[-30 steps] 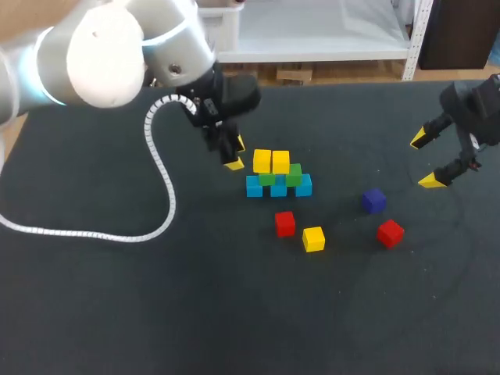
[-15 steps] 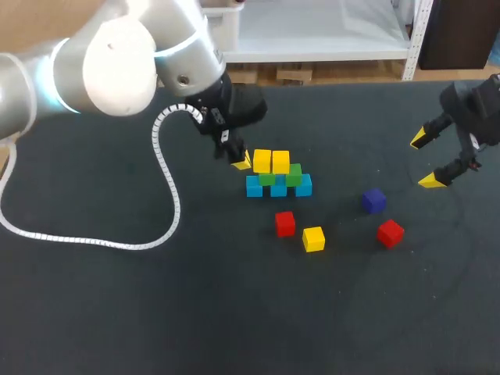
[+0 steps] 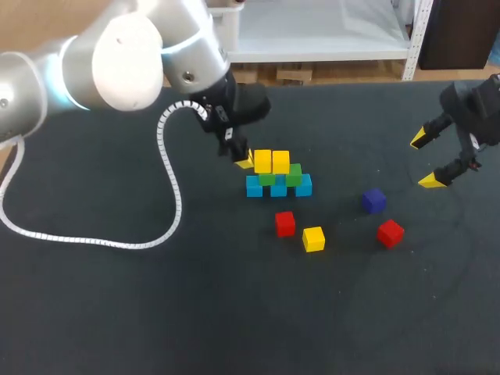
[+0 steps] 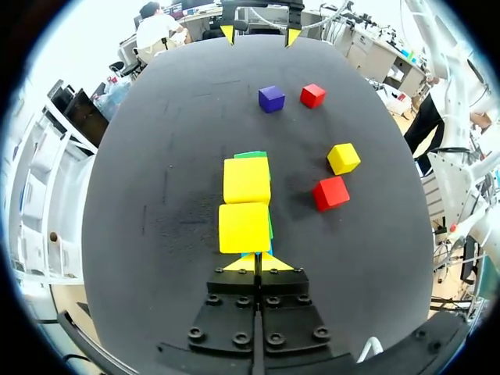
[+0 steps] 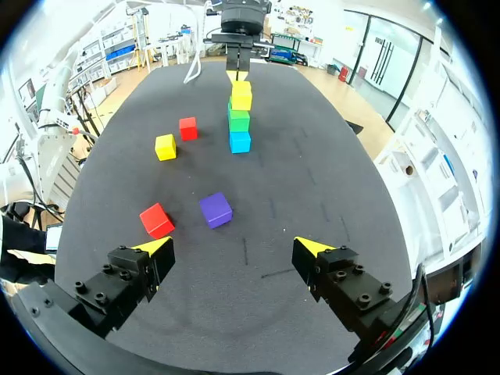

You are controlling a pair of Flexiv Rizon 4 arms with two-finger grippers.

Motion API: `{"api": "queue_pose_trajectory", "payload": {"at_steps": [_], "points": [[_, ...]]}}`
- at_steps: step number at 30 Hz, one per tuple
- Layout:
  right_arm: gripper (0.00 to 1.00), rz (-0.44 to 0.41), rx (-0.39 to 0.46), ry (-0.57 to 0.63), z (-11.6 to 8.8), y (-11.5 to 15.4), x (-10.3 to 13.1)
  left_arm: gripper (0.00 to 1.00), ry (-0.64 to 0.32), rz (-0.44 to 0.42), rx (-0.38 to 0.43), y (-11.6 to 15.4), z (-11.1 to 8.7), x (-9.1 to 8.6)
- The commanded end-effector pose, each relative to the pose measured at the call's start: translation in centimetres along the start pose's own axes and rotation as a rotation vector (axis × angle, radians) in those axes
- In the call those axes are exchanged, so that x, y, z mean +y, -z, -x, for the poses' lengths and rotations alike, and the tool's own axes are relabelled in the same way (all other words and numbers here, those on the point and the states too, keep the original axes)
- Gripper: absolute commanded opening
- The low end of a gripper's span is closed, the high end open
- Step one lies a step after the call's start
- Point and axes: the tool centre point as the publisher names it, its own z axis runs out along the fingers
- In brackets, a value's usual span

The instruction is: Place the blue cubes, place green cubes on the blue cubes, place the yellow cubes on the green cubes, then place the red cubes on the yellow cubes, and place purple cube on the red cubes.

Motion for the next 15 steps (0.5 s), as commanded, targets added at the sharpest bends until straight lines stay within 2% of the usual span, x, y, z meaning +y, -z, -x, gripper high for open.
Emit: {"api": "queue_pose_trajectory", "payload": {"at_steps": [1,15], "points": [[1.00,0.000,-0.002,0.001,-0.03,-0.01,-0.01,0.00,-0.001,-0.005,0.000,-0.15,0.15,0.29],[1.00,0.000,-0.002,0.001,-0.03,-0.01,-0.01,0.00,0.006,-0.012,0.011,-0.26,-0.28,0.38]]}}
